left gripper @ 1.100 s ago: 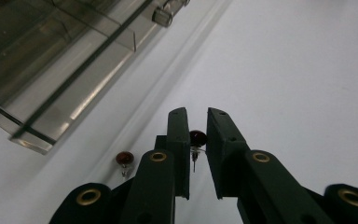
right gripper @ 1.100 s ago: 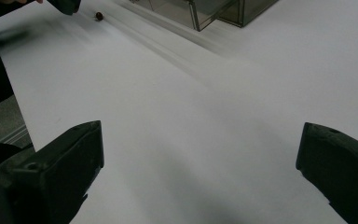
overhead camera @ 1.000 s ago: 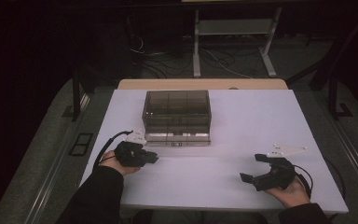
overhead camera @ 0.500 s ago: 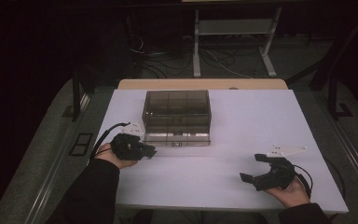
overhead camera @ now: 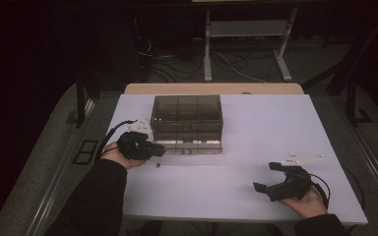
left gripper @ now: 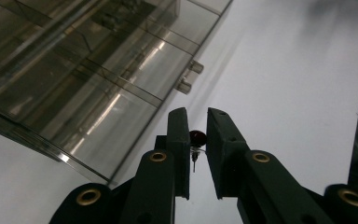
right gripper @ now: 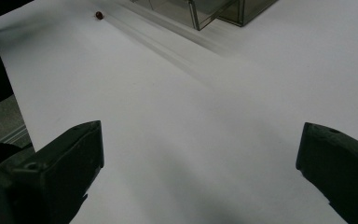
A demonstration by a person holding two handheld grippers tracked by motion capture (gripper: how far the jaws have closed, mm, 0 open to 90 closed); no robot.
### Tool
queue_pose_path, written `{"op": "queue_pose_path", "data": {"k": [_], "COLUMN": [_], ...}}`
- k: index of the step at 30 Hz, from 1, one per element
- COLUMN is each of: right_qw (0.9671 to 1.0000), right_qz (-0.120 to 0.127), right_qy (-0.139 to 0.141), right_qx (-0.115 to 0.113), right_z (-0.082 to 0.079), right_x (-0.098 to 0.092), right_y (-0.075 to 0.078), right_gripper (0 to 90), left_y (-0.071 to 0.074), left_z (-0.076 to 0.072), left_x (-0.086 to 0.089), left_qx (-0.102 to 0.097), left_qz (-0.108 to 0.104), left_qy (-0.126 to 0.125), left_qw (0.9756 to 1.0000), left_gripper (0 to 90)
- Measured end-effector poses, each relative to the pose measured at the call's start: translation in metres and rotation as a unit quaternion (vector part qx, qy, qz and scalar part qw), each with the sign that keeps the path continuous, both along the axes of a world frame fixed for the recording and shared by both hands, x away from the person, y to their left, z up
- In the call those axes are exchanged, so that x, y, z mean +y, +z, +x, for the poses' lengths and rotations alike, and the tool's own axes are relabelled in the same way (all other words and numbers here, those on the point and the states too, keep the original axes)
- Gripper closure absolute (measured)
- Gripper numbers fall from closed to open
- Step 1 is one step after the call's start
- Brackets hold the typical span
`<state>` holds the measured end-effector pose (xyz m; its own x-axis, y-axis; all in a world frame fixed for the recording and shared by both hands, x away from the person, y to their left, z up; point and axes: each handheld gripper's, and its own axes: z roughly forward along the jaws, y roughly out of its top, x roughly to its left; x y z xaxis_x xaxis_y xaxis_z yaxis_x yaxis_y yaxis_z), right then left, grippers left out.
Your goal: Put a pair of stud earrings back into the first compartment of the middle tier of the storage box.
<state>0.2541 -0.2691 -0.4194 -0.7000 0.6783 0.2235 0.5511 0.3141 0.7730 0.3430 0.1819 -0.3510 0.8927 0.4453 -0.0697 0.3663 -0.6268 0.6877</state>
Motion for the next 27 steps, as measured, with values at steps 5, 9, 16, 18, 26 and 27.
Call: {"op": "queue_pose_path", "data": {"k": [5, 9, 16, 18, 26, 27], "right_qw": [1.0, 1.0, 1.0, 1.0, 1.0, 1.0], "right_qz": [-0.001, -0.001, -0.002, -0.003, -0.005, -0.006], "right_qy": [0.001, 0.001, 0.001, 0.001, 0.003, 0.003], "right_qx": [0.0, 0.001, 0.001, 0.001, 0.002, 0.002], "right_z": [0.0, 0.0, 0.0, 0.0, 0.0, 0.0], "right_x": [0.0, 0.0, 0.0, 0.0, 0.001, 0.001], "right_y": [0.0, 0.0, -0.001, -0.001, -0.001, -0.001], "right_gripper": [0.3, 0.3, 0.3, 0.3, 0.3, 0.3], "left_y": [0.0, -0.002, -0.005, -0.006, -0.014, -0.015], "left_z": [0.007, 0.013, 0.021, 0.023, 0.033, 0.034], "left_x": [0.003, 0.005, 0.005, 0.004, 0.005, 0.005], "left_qx": [-0.005, -0.007, -0.01, -0.013, -0.019, -0.018], "left_qz": [-0.016, -0.023, -0.038, -0.039, -0.044, -0.046], "left_qy": [0.02, 0.033, 0.05, 0.053, 0.079, 0.081], "left_qw": [0.9997, 0.9992, 0.998, 0.9978, 0.9958, 0.9955], "left_gripper": [78.5, 78.5, 78.5, 78.5, 78.4, 78.4]}}
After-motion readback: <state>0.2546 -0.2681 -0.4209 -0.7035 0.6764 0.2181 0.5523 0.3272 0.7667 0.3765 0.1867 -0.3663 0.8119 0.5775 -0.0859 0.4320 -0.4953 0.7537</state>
